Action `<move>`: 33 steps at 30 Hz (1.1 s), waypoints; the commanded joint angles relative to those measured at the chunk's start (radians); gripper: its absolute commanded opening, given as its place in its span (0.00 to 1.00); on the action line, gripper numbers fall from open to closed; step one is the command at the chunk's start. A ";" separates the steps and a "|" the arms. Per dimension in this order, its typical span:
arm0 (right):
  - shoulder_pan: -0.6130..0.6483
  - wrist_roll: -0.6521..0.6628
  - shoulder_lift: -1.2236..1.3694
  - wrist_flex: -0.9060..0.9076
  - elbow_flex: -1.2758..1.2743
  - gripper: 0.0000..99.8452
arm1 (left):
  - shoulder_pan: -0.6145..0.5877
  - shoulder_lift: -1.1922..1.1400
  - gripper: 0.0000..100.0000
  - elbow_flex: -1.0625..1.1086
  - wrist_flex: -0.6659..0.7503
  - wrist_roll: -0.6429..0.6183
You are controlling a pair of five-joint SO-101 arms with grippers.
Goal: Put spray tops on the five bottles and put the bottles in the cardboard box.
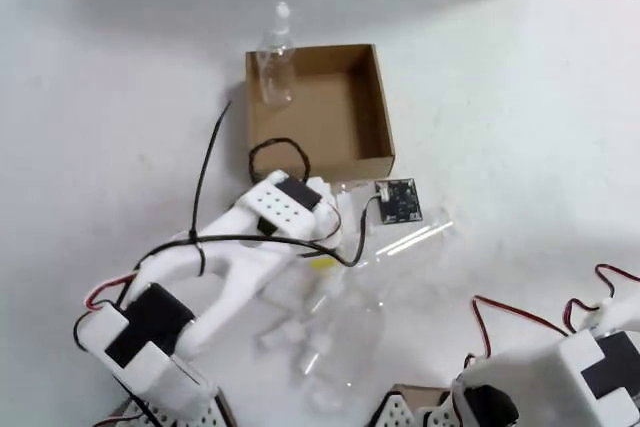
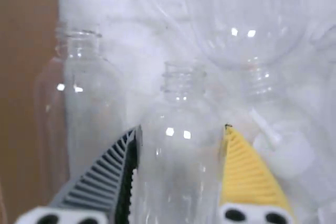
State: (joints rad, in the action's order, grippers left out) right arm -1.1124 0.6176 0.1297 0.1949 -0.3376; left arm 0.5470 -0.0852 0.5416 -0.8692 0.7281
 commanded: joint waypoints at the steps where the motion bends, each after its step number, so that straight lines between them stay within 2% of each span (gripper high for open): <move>1: 0.021 -0.002 -0.010 -0.012 0.048 0.02 | 0.016 0.027 0.02 -0.074 -0.104 -0.011; 10: 0.045 -0.002 -0.010 0.036 0.046 0.02 | 0.016 0.294 0.02 -0.084 -0.307 -0.012; 17: 0.119 -0.002 -0.024 0.234 0.046 0.02 | -0.028 0.561 0.02 -0.080 -0.483 -0.014; 20: 0.148 0.020 -0.065 0.343 0.046 0.02 | -0.113 0.647 0.02 -0.080 -0.539 -0.014; 25: 0.205 0.175 -0.194 0.610 0.046 0.02 | -0.325 0.742 0.02 -0.080 -0.603 -0.020; 33: 0.306 0.204 -0.389 0.955 0.046 0.02 | -0.687 0.766 0.02 0.006 -0.609 -0.242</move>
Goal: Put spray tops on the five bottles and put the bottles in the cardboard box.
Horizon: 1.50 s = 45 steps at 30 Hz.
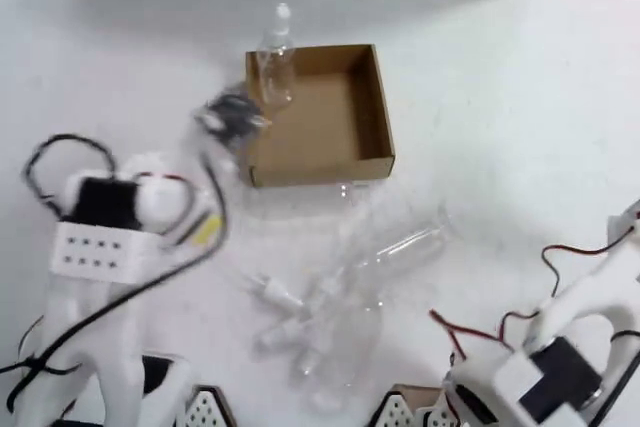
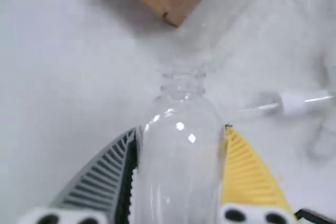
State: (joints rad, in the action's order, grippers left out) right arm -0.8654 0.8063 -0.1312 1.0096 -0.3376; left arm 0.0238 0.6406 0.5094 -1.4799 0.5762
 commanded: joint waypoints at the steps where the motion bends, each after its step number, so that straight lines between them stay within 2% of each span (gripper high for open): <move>1: 0.077 0.015 -0.151 0.173 0.046 0.02 | -0.199 0.042 0.02 0.068 0.021 -0.100; 7: 0.200 0.006 -0.321 0.367 0.046 0.02 | -0.390 0.038 0.02 0.196 0.166 -0.104; 10: 0.294 0.006 -0.412 0.475 0.044 0.02 | -0.443 0.036 0.02 0.218 0.198 -0.172; 14: 0.469 0.014 -0.530 0.530 -0.008 0.02 | -0.495 0.036 0.02 0.219 0.221 -0.230; 20: 0.779 0.011 -0.776 0.533 -0.195 0.02 | -0.584 0.035 0.02 0.219 0.272 -0.238; 25: 1.017 0.018 -1.026 0.530 -0.382 0.02 | -0.590 0.035 0.02 0.227 0.282 -0.304; 31: 1.224 0.258 -1.211 0.527 -0.591 0.03 | -0.585 0.044 0.02 0.282 0.376 -0.382; 34: 1.287 0.354 -1.245 0.526 -0.687 0.10 | -0.585 0.044 0.02 0.302 0.419 -0.404; 38: 1.372 0.410 -1.265 0.469 -0.789 0.17 | -0.584 0.044 0.02 0.304 0.425 -0.405; 41: 1.440 0.476 -1.264 0.397 -0.884 0.18 | -0.584 0.044 0.02 0.305 0.425 -0.405; 45: 1.511 0.499 -1.259 0.289 -0.954 0.18 | -0.584 0.044 0.02 0.305 0.427 -0.405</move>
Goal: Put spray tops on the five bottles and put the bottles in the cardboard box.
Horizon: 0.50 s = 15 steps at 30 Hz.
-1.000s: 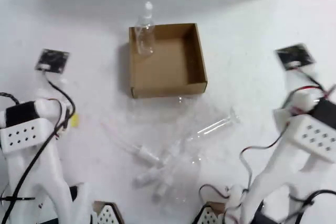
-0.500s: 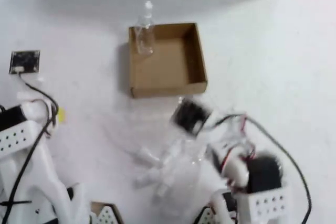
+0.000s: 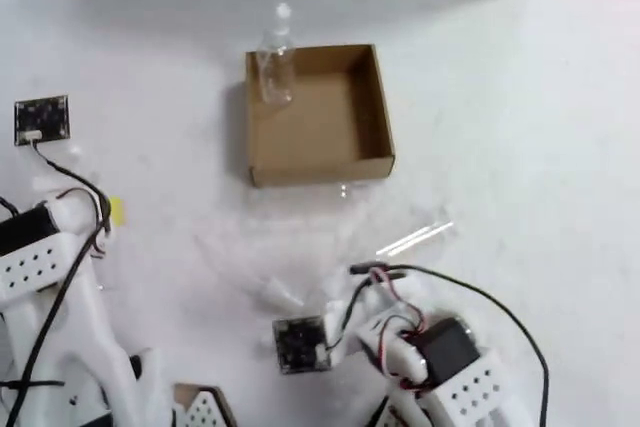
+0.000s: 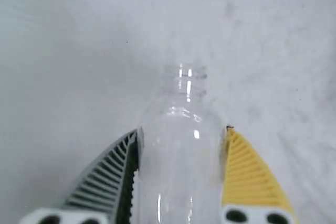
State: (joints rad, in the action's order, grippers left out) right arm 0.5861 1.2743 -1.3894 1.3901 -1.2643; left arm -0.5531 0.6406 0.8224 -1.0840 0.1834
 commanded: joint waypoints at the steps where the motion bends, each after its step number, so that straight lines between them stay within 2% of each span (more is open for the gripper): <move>1: 0.071 0.034 0.001 -0.104 -0.031 0.18 | -0.007 0.044 0.02 -0.006 0.040 -0.012; 9: 0.170 0.031 0.002 -0.170 -0.034 0.17 | -0.005 0.044 0.02 0.025 0.092 -0.012; 15: 0.177 0.035 0.002 -0.254 -0.087 0.17 | -0.005 0.044 0.02 0.025 0.092 -0.012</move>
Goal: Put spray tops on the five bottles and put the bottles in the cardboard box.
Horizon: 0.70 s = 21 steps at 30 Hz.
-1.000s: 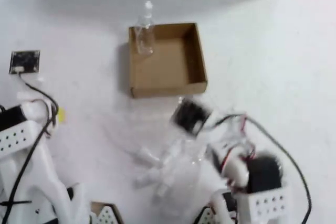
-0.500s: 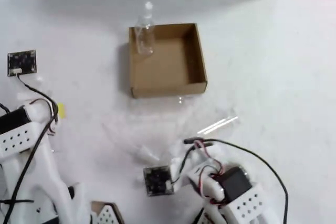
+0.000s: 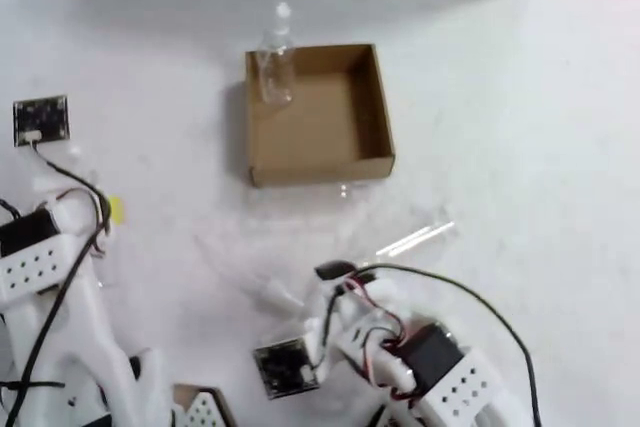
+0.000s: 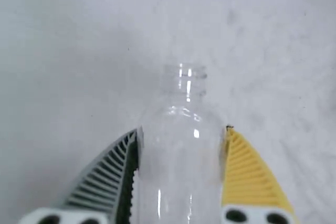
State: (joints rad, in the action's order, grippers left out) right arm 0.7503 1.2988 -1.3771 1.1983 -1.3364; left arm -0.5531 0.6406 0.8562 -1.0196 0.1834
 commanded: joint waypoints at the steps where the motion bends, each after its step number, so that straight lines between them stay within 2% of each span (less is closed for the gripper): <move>1: 0.013 0.011 -0.010 -0.074 -0.023 0.17 | -0.005 0.044 0.02 -0.009 0.028 -0.012; 7: 0.013 0.008 0.004 -0.097 -0.032 0.17 | -0.005 0.044 0.02 -0.009 0.026 -0.012; 15: 0.013 0.009 0.285 -0.162 0.057 0.17 | -0.005 0.044 0.02 -0.009 0.026 -0.012; 21: -0.008 0.012 0.383 -0.243 0.068 0.17 | -0.005 0.044 0.02 -0.009 0.026 -0.012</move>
State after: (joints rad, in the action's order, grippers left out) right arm 0.7564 1.2988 -1.0457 1.0188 -1.3288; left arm -0.5531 0.6406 0.8562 -1.0196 0.1834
